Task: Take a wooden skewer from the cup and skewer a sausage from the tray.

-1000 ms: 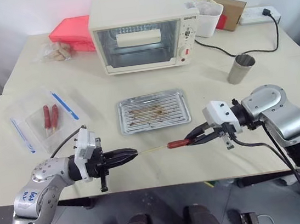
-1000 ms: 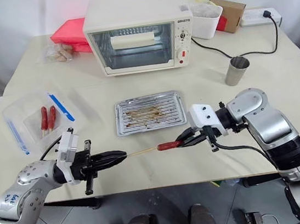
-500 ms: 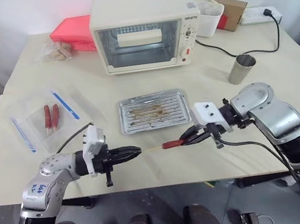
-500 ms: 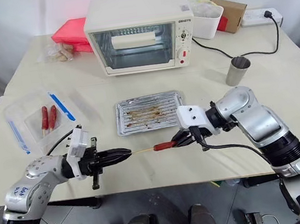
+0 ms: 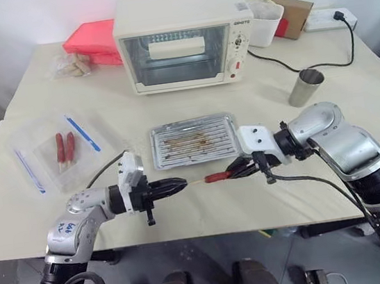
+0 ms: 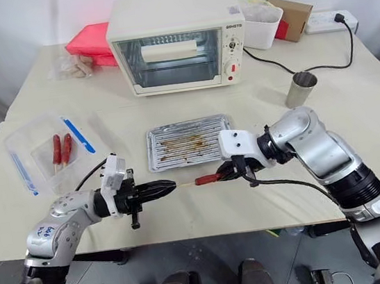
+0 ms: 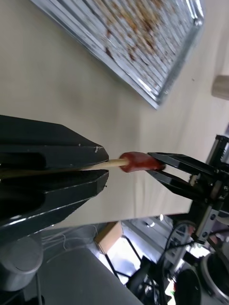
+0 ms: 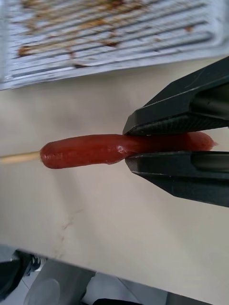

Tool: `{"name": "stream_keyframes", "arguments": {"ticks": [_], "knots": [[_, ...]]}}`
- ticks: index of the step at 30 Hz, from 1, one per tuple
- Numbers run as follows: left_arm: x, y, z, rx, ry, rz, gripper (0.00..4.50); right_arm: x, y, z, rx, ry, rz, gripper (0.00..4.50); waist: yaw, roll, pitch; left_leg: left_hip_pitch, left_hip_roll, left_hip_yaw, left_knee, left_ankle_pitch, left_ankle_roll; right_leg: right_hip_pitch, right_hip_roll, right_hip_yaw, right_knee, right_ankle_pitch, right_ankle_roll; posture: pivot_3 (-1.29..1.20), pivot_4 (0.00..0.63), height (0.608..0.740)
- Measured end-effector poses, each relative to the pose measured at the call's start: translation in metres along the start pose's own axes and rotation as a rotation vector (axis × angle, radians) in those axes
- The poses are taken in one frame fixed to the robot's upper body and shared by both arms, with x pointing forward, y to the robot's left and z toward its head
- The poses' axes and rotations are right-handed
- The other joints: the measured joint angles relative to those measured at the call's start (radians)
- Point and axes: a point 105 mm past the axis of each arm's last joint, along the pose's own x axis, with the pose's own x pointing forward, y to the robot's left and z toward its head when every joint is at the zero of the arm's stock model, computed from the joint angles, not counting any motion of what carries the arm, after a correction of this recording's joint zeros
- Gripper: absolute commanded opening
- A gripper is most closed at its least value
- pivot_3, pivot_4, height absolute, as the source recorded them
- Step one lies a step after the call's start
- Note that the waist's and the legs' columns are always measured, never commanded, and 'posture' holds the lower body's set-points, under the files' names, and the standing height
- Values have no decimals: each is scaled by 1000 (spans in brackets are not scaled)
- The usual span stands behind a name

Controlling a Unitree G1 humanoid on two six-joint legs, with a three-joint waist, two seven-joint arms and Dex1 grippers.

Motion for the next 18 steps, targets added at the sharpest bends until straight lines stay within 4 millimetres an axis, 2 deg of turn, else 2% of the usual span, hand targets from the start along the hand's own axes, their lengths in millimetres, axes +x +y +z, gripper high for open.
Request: {"name": "stream_keyframes", "arguments": {"ticks": [14,18], "knots": [[4,3,2,-7,-11,-16,0,0,0,2,-6,-39,15,190,0,0,0,0,0,0,1,0,0,0,0,0,1,0,0,0,150,740],[4,0,3,-4,-13,-20,0,3,1,6,20,-69,29,1449,0,0,0,0,0,0,1,0,0,0,0,0,1,0,0,0,150,740]]}}
